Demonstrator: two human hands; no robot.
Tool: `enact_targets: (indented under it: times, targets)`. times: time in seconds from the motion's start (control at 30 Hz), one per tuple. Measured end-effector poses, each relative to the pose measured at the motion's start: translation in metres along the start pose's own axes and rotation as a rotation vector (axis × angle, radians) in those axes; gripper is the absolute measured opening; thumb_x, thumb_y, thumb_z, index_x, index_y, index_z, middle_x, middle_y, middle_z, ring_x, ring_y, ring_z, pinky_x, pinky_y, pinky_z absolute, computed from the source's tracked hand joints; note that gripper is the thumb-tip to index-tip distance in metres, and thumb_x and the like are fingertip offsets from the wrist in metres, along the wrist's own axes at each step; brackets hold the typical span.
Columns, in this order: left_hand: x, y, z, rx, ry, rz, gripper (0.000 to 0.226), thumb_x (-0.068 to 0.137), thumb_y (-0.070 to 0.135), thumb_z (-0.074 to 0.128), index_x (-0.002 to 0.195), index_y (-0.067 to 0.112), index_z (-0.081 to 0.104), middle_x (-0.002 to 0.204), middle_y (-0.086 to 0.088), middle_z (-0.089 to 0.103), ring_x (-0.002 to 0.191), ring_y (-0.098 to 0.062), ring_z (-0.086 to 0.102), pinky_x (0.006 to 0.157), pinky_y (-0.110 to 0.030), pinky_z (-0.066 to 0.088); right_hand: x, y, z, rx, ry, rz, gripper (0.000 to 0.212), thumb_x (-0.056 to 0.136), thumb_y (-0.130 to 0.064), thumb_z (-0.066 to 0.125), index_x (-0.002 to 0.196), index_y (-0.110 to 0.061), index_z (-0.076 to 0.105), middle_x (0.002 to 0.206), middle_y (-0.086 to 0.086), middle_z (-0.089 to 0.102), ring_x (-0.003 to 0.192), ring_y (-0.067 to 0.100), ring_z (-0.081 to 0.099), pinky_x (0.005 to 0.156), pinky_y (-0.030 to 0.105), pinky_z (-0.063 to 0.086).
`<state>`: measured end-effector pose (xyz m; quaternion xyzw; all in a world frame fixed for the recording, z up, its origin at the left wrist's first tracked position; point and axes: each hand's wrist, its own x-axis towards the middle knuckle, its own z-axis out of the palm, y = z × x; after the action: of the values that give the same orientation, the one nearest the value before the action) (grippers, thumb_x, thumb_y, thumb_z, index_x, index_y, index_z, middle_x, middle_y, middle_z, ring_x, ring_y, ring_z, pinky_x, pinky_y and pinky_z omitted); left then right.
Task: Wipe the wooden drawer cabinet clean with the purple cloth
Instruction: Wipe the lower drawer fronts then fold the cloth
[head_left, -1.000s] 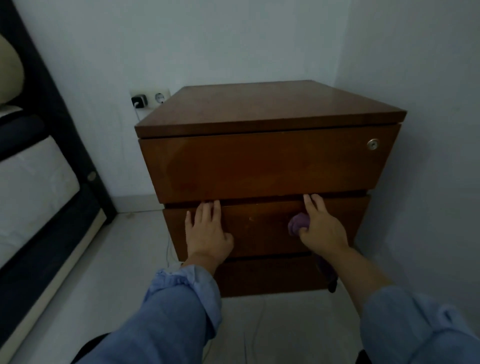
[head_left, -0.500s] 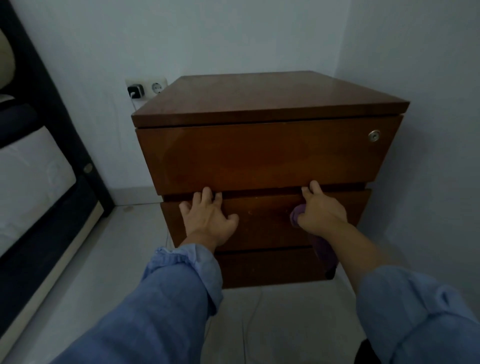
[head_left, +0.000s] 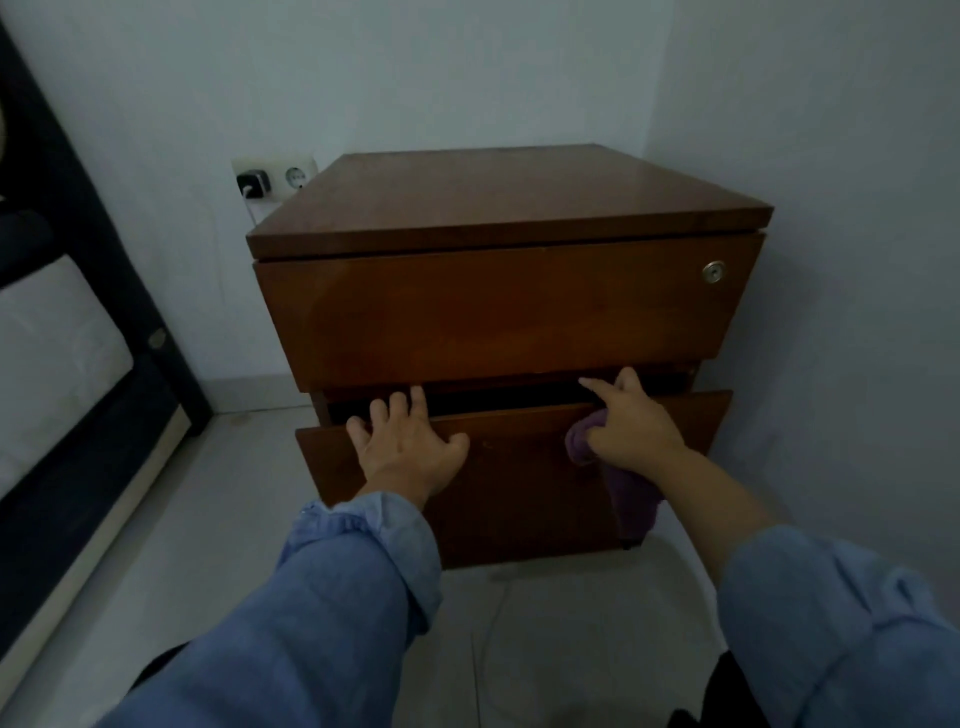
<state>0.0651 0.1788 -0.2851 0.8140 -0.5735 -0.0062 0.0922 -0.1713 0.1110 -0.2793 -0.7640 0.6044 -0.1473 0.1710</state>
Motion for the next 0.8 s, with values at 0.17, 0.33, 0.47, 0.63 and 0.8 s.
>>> enact_targets:
  times: [0.17, 0.33, 0.47, 0.63, 0.8]
  targets:
    - [-0.011, 0.010, 0.004, 0.018, 0.102, 0.117, 0.079, 0.086, 0.055, 0.037, 0.151, 0.020, 0.010, 0.139, -0.005, 0.031, 0.131, -0.025, 0.028, 0.113, -0.051, 0.013, -0.007, 0.008, -0.016, 0.425, 0.268, 0.055, 0.028, 0.078, -0.011, 0.058, 0.103, -0.023, 0.058, 0.110, 0.001, 0.043, 0.095, 0.018, 0.051, 0.078, 0.028, 0.040]
    - [-0.028, 0.022, 0.024, -0.026, 0.199, 0.284, 0.084, 0.084, 0.049, 0.044, 0.152, 0.021, 0.001, 0.151, -0.001, 0.024, 0.143, -0.019, 0.014, 0.115, -0.049, 0.003, -0.003, 0.030, -0.036, 0.603, 0.689, 0.189, 0.026, 0.076, -0.013, 0.059, 0.100, -0.022, 0.054, 0.109, 0.011, 0.058, 0.097, 0.025, 0.058, 0.084, 0.037, 0.048]
    - [-0.029, 0.026, 0.031, 0.002, 0.183, 0.284, 0.099, 0.079, 0.055, 0.049, 0.150, 0.024, -0.011, 0.156, 0.002, 0.016, 0.146, -0.019, 0.002, 0.115, -0.053, -0.002, -0.002, 0.054, -0.034, 0.599, 0.781, 0.333, 0.037, 0.079, -0.013, 0.054, 0.116, -0.012, 0.055, 0.115, 0.016, 0.061, 0.107, 0.034, 0.057, 0.095, 0.044, 0.046]
    - [-0.024, 0.028, 0.034, 0.027, 0.207, 0.300, 0.103, 0.075, 0.058, 0.050, 0.151, 0.023, -0.011, 0.154, 0.001, 0.020, 0.145, -0.019, 0.007, 0.117, -0.052, -0.001, -0.002, 0.064, -0.013, 0.447, 0.675, 0.346, 0.045, 0.087, -0.005, 0.047, 0.132, -0.008, 0.052, 0.131, 0.019, 0.056, 0.119, 0.035, 0.053, 0.099, 0.033, 0.038]
    - [-0.015, 0.029, 0.042, 0.026, 0.251, 0.299, 0.106, 0.071, 0.059, 0.052, 0.152, 0.021, -0.006, 0.150, -0.001, 0.027, 0.144, -0.021, 0.012, 0.117, -0.051, 0.003, -0.001, 0.046, 0.003, 0.328, 0.600, 0.335, 0.051, 0.093, -0.009, 0.043, 0.143, -0.016, 0.037, 0.150, 0.007, 0.037, 0.133, 0.028, 0.041, 0.108, 0.032, 0.030]
